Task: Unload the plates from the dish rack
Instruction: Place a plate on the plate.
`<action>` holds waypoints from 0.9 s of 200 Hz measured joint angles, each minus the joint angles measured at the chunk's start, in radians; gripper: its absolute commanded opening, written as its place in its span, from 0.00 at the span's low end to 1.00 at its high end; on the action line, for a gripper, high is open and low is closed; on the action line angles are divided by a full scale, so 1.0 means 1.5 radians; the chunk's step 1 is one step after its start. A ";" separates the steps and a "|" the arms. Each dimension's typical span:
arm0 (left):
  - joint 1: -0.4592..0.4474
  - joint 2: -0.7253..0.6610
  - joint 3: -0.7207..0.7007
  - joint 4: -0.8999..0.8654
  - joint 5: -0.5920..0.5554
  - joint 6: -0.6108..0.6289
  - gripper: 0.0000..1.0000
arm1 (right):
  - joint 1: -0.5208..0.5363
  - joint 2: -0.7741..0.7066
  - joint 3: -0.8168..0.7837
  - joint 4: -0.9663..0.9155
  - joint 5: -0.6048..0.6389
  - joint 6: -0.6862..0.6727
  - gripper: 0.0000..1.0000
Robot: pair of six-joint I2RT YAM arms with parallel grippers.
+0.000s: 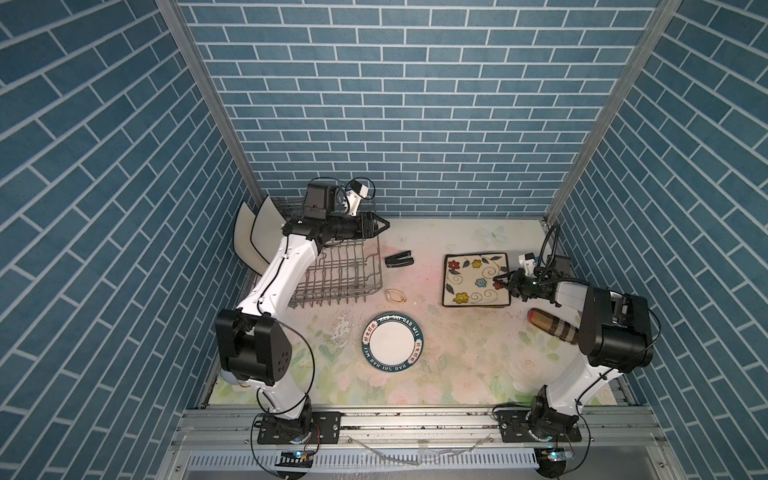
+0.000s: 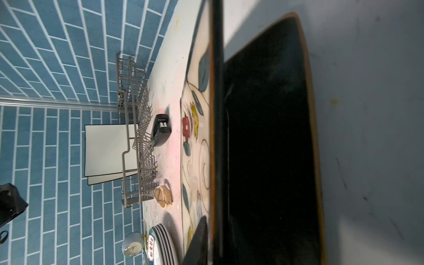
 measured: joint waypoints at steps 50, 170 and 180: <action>0.000 -0.006 -0.002 0.002 0.006 0.000 0.56 | 0.000 0.000 0.008 -0.076 0.035 -0.035 0.31; 0.000 -0.019 -0.020 0.008 0.018 0.000 0.56 | 0.000 0.013 0.113 -0.224 0.092 -0.115 0.32; 0.000 -0.019 -0.022 0.009 0.018 0.000 0.56 | 0.000 0.019 0.116 -0.229 0.094 -0.119 0.32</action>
